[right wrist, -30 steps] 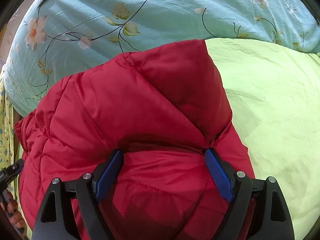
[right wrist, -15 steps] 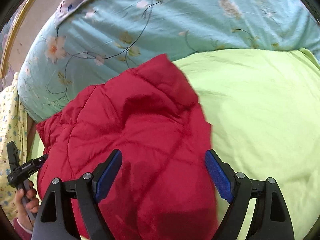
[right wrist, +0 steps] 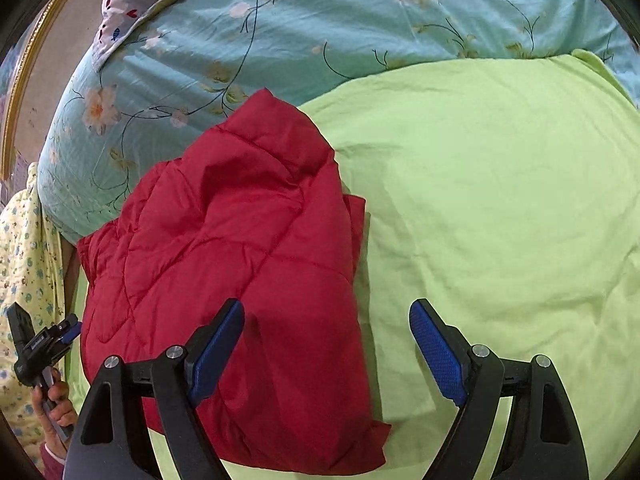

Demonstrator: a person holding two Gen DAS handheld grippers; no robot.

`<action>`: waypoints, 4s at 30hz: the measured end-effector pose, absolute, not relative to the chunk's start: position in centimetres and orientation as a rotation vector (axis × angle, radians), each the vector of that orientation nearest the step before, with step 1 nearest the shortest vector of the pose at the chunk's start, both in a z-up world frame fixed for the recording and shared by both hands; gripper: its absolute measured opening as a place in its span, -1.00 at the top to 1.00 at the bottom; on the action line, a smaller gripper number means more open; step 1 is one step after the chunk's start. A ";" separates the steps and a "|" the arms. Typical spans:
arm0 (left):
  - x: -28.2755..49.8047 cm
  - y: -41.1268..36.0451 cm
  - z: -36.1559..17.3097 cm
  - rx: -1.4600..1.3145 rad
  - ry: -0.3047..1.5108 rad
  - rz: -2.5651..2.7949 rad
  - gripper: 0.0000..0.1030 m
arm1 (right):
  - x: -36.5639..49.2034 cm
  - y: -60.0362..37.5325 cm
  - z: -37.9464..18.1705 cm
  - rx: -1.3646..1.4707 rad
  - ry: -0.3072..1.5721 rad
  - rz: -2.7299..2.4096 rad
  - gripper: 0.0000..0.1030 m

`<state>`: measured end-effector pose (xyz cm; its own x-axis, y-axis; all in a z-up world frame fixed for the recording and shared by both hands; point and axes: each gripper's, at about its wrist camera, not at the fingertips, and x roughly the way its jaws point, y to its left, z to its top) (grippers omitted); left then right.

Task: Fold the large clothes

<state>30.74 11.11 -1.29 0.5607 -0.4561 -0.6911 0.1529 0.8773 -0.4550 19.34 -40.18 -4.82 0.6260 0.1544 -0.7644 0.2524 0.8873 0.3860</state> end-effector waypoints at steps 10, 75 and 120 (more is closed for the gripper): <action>31.7 14.4 -3.5 -0.492 0.952 -0.390 -0.31 | 20.1 -40.6 -6.6 0.590 0.934 -0.004 -0.68; 17.0 16.5 -3.4 -0.529 0.984 -0.508 0.05 | 9.0 -31.3 -5.0 0.612 1.031 0.312 0.15; 6.6 5.8 -0.3 -0.155 0.810 -0.395 -0.59 | -0.9 -29.4 -2.2 0.357 0.563 -0.035 -0.61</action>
